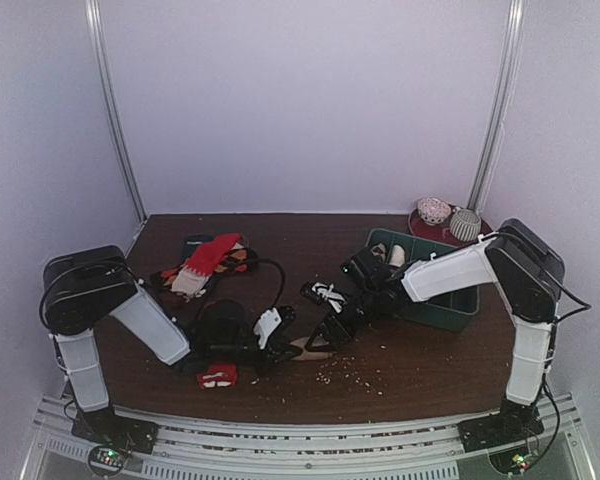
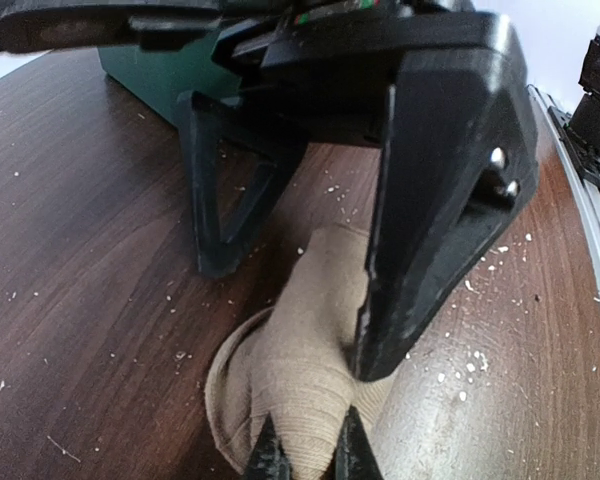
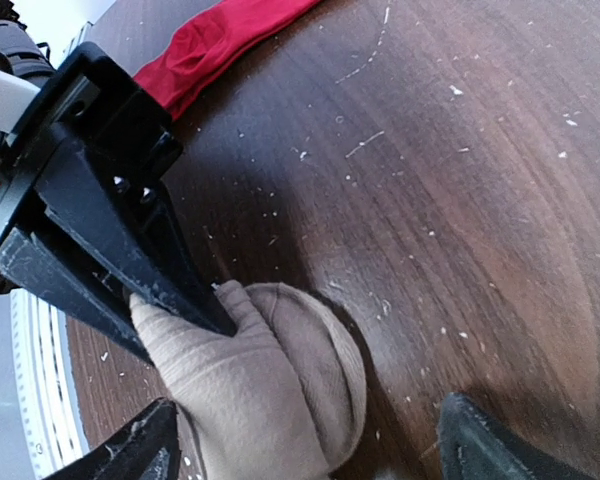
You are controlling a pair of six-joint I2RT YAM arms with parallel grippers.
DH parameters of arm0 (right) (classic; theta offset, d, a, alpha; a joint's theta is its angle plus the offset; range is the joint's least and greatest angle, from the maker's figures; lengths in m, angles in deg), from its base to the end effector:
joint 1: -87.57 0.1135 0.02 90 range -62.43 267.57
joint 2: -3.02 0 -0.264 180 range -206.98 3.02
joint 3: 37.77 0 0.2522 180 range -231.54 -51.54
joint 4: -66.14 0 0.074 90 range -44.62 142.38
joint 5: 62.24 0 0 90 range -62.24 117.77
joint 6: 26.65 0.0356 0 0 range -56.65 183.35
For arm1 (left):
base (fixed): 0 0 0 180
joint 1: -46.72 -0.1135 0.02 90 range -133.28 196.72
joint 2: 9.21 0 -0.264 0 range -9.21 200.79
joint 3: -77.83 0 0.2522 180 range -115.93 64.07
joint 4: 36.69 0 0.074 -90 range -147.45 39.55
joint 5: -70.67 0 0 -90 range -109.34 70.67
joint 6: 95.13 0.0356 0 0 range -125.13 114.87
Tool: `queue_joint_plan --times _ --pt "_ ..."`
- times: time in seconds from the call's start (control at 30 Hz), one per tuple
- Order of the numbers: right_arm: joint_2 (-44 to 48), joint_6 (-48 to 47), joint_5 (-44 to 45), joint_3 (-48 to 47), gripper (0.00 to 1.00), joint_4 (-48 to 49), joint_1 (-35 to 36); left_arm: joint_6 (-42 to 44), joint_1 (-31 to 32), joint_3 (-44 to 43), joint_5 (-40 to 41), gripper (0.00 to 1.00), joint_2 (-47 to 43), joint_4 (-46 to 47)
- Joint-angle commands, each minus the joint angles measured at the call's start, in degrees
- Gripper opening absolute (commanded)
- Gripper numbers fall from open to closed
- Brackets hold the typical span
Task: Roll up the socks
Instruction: Pick up the pair of socks from the center of the board.
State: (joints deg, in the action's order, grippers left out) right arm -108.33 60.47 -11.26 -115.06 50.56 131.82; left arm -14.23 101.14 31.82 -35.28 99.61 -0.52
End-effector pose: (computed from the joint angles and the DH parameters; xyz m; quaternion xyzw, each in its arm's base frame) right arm 0.2643 0.2888 0.1407 -0.4593 0.7649 0.4081 0.1935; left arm 0.1766 -0.2636 0.0905 0.3919 0.7496 -0.3741 0.3801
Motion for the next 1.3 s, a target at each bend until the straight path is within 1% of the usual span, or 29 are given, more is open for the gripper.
queue_joint_plan --times 0.0,0.1,0.13,0.3,0.37,0.5,0.73,0.8,0.9,0.93,0.97,1.0,1.13,1.2,1.27 --pt "-1.55 -0.56 -3.78 0.4 0.89 -2.19 0.08 0.96 -0.18 1.17 0.65 0.0 4.03 -12.56" --pt "-1.77 -0.41 -4.45 2.72 0.88 -2.26 0.39 1.13 -0.18 0.93 0.52 0.0 4.37 -12.74" --pt "-2.07 -0.25 -4.85 3.11 0.86 -2.55 0.51 1.16 -0.18 0.89 0.48 0.0 4.5 -12.71" --pt "-2.64 0.21 -7.04 4.68 0.71 -2.97 1.29 1.19 -0.18 0.8 0.37 0.0 4.98 -12.93" --pt "-2.37 0.91 -7.61 5.34 0.67 -2.01 1.73 1.12 -0.18 0.81 0.39 0.0 5.04 -12.76" --pt "-3.12 1.55 -8.43 4.76 0.53 -1.67 2.08 1.02 -0.18 0.45 0.23 0.0 5.55 -12.67" --pt "-4.78 3.3 -8.22 3.23 0.37 -1.32 2.12 1.96 -0.18 -0.57 0.12 0.0 6.39 -13.47" --pt "-5.38 3.84 -8.16 3.06 0.27 -1.17 2.07 2.51 -0.18 -1.12 0.31 0.0 6.49 -14.15" --pt "-5.58 5.98 -6.87 3.37 0.02 -0.16 1.9 3.08 -0.23 -2.28 1.08 0.0 5.42 -15.55" --pt "-5.22 7.26 -6.27 3.92 0.0 1.15 1.66 3.39 -0.27 -2.44 1.57 0.06 4.4 -15.95" --pt "-4.52 8.77 -5.32 4.57 0.0 2.58 1.35 3.7 -0.34 -2.61 2.32 0.18 3.22 -16.39" --pt "-3.71 10.24 -4.84 5.31 0.0 4.22 0.9 4.01 -0.51 -2.82 3.1 0.26 1.57 -17.18" --pt "3.18 15.89 -1.34 7.6 0.0 8.97 0.02 5.56 -2.08 -3.94 6.4 0.43 -6.33 -22.67" --pt "6.82 18.3 1.88 7.87 0.0 9.25 -0.34 6.52 -2.5 -4.81 8.41 0.47 -10.73 -25.98" --pt "10.49 20.57 6.13 7.83 0.0 8.47 -0.97 7.1 -2.66 -5.68 12.09 0.59 -15.39 -28.82"
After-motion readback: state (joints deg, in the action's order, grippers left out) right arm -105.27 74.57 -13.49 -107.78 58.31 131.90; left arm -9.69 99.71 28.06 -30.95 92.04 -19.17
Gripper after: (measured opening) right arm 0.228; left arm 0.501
